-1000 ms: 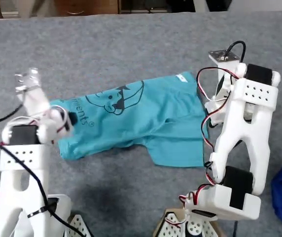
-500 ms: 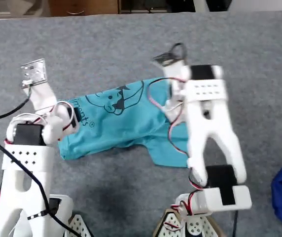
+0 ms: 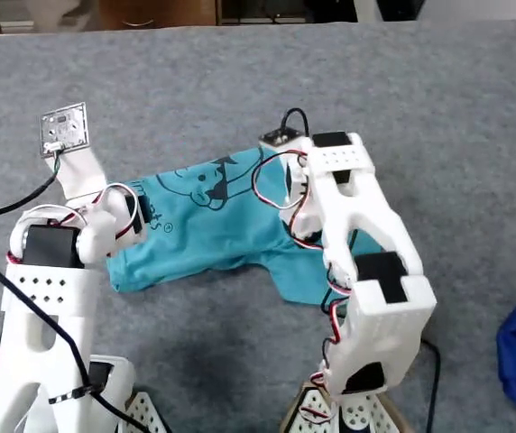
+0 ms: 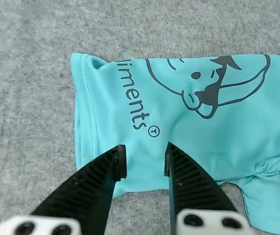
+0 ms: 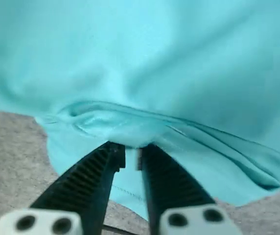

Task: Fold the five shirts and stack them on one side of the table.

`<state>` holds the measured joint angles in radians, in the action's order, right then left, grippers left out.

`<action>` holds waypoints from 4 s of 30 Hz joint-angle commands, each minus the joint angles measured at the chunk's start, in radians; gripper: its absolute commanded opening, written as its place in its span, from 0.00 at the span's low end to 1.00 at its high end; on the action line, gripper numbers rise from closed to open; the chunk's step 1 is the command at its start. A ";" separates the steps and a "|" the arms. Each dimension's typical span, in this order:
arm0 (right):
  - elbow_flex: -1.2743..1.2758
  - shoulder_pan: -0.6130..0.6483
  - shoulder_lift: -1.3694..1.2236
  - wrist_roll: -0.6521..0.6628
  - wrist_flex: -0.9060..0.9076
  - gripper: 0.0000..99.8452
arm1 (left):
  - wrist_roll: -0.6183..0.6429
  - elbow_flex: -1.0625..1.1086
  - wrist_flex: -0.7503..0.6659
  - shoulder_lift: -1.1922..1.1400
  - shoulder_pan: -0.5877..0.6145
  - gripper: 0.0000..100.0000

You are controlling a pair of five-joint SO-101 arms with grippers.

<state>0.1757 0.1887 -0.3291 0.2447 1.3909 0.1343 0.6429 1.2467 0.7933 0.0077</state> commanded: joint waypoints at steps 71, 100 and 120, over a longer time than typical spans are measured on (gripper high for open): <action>0.314 0.076 0.466 -0.242 0.141 0.01 | -0.034 -0.153 0.066 0.021 -0.008 0.13; 0.711 -0.199 0.613 1.057 -0.180 0.19 | -0.034 -0.153 0.089 0.030 -0.008 0.13; 0.911 -0.053 0.619 1.083 -0.439 0.19 | -0.034 -0.161 0.120 0.030 -0.008 0.13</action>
<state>1.0579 0.1197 0.2892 1.3203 0.9828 0.1082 0.5355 1.3633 0.7994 0.0077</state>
